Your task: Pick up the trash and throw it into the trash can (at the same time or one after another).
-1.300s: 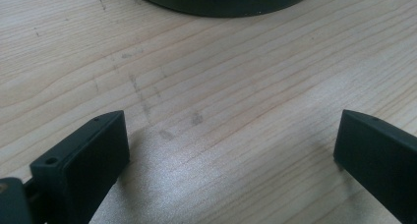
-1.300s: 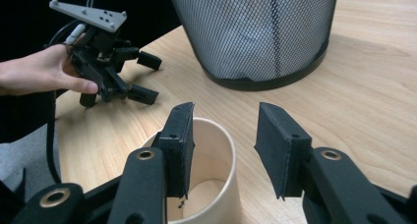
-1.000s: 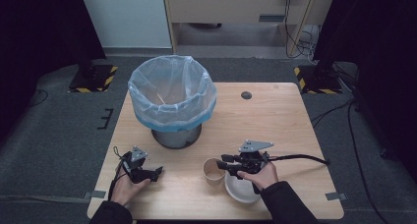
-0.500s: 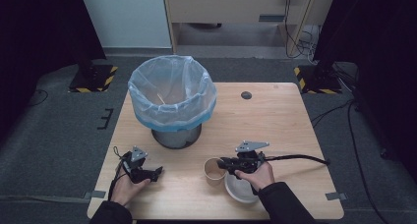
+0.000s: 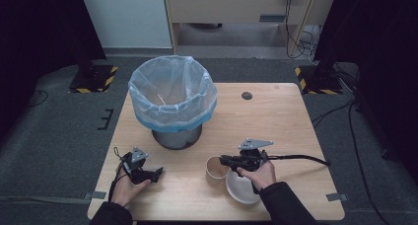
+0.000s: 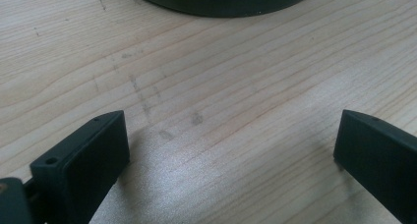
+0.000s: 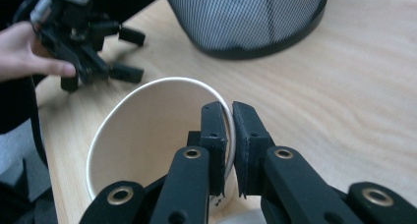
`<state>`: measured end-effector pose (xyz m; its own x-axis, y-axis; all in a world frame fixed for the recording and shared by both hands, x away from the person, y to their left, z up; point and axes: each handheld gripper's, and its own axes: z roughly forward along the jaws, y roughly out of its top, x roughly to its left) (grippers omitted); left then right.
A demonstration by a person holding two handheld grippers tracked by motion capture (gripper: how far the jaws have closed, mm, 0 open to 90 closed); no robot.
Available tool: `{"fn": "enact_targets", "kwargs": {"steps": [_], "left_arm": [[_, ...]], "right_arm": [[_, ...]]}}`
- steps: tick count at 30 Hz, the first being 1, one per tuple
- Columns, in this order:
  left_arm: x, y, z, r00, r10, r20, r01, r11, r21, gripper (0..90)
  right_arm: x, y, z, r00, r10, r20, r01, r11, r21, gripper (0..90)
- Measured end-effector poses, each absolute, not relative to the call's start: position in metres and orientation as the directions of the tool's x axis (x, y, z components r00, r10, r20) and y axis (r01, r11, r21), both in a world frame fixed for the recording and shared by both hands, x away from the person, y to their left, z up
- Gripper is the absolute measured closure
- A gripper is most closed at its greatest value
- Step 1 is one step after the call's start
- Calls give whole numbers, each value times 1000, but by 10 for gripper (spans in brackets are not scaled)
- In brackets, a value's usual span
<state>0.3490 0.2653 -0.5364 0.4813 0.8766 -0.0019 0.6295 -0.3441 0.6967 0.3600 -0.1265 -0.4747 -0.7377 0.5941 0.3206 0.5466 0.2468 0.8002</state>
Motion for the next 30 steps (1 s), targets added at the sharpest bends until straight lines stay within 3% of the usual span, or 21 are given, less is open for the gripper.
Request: {"fn": "enact_targets", "kwargs": {"steps": [15, 30], "left_arm": [[349, 265, -536, 482, 876, -3, 630, -344, 696, 0], [349, 265, -536, 482, 876, -3, 630, -344, 697, 0]], "right_arm": [[363, -150, -438, -717, 630, 298, 401, 24, 916, 846], [368, -175, -407, -686, 664, 298, 284, -133, 949, 847]]}}
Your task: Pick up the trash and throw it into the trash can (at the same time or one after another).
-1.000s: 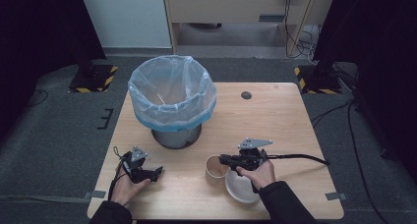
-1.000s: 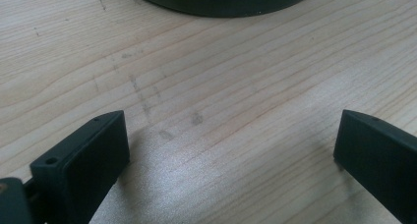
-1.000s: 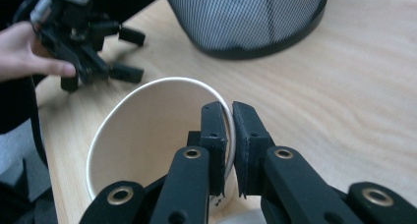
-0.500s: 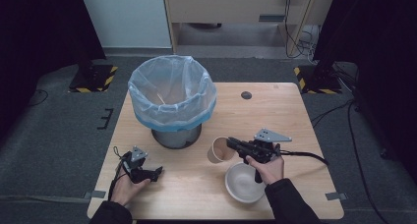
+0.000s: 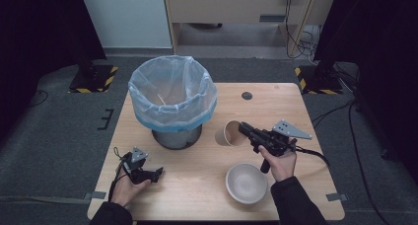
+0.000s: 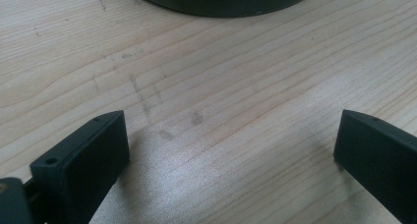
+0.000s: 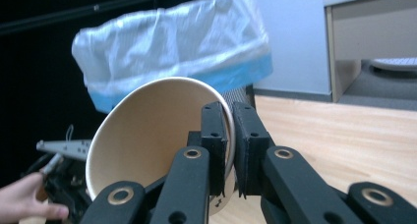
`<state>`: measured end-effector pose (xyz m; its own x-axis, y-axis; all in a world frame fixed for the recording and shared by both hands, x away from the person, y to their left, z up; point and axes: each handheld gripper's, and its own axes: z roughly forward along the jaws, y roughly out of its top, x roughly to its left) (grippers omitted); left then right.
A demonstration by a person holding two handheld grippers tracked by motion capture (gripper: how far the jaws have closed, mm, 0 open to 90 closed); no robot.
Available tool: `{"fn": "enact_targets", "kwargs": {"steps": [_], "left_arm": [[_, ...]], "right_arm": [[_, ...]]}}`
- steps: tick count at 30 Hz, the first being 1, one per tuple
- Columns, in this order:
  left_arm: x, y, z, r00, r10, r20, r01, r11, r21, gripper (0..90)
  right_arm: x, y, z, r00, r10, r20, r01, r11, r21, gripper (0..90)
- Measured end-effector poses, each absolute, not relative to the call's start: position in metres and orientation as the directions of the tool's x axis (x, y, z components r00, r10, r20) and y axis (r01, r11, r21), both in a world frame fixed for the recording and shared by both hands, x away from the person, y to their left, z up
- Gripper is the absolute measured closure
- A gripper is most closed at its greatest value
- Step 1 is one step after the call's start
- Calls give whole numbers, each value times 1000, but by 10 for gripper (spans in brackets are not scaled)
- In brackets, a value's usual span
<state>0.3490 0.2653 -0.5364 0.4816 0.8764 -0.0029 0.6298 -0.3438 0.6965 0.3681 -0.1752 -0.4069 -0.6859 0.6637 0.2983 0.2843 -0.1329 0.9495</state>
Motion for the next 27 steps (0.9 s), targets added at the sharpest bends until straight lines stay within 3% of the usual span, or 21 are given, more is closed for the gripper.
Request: {"fn": "enact_targets", "kwargs": {"steps": [27], "left_arm": [[349, 265, -536, 481, 877, -2, 630, -344, 697, 0]], "right_arm": [[383, -189, -337, -693, 657, 298, 116, -307, 945, 847]]}}
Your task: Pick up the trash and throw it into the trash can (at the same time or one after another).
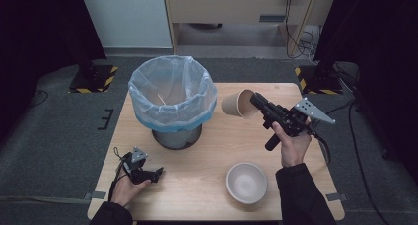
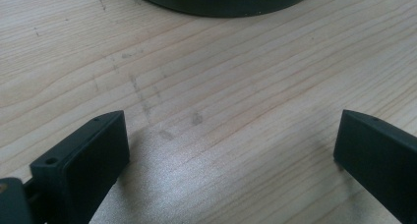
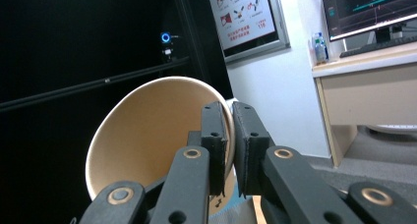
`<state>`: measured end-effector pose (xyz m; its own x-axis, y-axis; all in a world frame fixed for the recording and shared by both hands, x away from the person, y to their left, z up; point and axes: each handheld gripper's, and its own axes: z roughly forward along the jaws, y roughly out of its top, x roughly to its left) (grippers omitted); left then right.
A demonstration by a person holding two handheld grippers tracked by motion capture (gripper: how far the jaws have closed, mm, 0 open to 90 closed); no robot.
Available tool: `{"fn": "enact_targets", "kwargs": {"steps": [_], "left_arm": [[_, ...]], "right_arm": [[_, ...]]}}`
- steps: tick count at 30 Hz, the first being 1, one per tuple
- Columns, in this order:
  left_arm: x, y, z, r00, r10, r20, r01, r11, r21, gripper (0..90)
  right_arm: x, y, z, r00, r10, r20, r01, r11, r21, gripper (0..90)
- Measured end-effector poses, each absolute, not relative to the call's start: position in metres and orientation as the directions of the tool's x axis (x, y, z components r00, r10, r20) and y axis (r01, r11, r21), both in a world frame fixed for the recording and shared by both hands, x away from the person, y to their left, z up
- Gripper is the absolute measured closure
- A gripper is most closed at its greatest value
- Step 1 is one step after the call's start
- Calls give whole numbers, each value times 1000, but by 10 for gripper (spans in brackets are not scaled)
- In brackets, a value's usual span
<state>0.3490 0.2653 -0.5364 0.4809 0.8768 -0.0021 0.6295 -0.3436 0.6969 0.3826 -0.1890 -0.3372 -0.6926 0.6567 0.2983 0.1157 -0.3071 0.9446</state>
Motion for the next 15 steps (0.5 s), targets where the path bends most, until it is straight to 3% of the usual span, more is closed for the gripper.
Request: {"fn": "enact_targets", "kwargs": {"steps": [15], "left_arm": [[349, 265, -536, 481, 877, -2, 630, -344, 697, 0]], "right_arm": [[398, -175, -304, -702, 652, 287, 62, -346, 936, 848]]}}
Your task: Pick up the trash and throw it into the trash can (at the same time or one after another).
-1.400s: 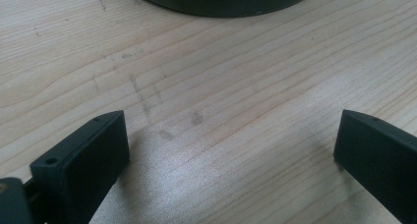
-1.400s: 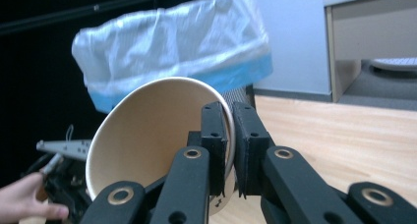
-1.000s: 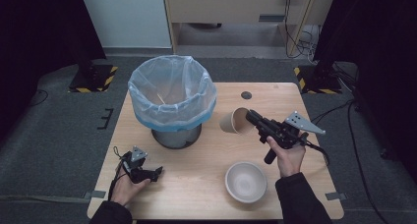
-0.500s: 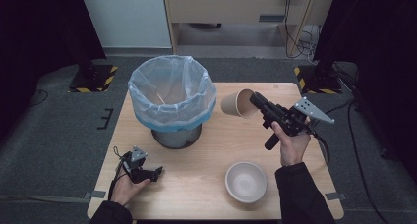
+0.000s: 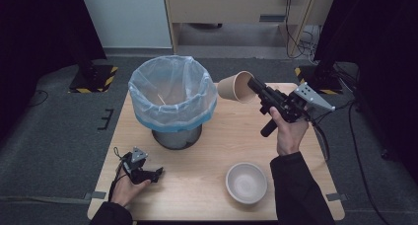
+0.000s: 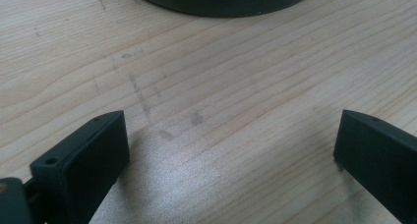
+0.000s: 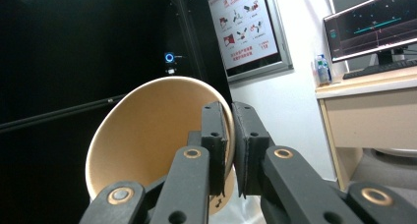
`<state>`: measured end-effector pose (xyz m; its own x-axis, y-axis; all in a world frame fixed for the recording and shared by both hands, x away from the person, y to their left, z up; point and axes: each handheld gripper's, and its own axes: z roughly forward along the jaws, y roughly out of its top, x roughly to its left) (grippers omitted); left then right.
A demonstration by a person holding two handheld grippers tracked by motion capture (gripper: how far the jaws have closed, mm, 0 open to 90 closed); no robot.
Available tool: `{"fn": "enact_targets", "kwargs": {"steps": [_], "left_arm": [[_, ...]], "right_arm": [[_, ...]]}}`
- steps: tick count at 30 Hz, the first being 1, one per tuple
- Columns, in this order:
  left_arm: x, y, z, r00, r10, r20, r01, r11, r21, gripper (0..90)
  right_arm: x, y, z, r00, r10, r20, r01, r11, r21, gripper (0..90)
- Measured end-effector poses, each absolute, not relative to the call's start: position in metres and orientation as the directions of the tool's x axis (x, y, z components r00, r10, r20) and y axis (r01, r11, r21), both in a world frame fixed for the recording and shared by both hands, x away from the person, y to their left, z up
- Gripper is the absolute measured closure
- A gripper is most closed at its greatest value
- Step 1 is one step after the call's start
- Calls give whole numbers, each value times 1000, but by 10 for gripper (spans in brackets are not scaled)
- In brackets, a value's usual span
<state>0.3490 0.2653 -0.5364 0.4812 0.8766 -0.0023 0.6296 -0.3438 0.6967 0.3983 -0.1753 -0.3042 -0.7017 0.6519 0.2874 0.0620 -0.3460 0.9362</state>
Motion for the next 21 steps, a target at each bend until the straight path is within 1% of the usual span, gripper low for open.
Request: {"fn": "enact_targets", "kwargs": {"steps": [9, 21], "left_arm": [[349, 265, -536, 482, 876, -1, 629, -345, 696, 0], [349, 265, -536, 482, 876, -3, 630, -344, 697, 0]], "right_arm": [[411, -156, -289, -710, 649, 272, 46, -342, 938, 848], [426, -137, -280, -721, 636, 276, 45, -355, 934, 848]]}}
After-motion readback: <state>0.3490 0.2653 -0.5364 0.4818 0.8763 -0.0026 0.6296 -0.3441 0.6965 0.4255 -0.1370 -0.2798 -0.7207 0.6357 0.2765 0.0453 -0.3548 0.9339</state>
